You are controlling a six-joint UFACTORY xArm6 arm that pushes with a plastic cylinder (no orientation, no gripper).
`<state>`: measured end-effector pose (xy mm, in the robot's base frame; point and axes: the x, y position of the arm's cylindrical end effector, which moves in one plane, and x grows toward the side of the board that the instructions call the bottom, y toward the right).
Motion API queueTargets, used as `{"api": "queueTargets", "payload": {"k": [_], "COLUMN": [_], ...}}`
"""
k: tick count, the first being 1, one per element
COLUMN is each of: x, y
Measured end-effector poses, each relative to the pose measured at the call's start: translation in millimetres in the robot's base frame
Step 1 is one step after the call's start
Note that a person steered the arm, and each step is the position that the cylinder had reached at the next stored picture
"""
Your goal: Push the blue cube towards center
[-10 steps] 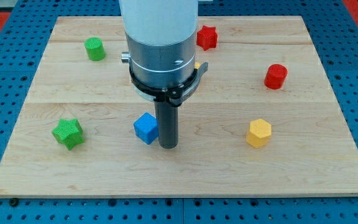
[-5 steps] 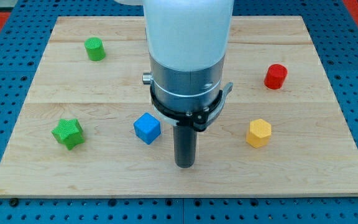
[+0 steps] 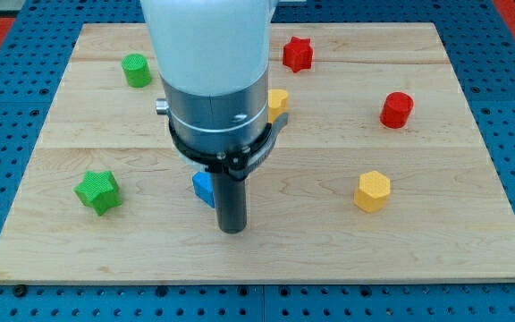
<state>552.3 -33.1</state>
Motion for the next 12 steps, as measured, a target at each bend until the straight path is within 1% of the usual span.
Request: {"api": "queueTargets", "payload": {"k": [1, 4, 7, 8, 9, 10, 12], "x": [-15, -17, -14, -12, -40, -56, -109], "y": [0, -28, -28, -38, -28, -22, -44]}}
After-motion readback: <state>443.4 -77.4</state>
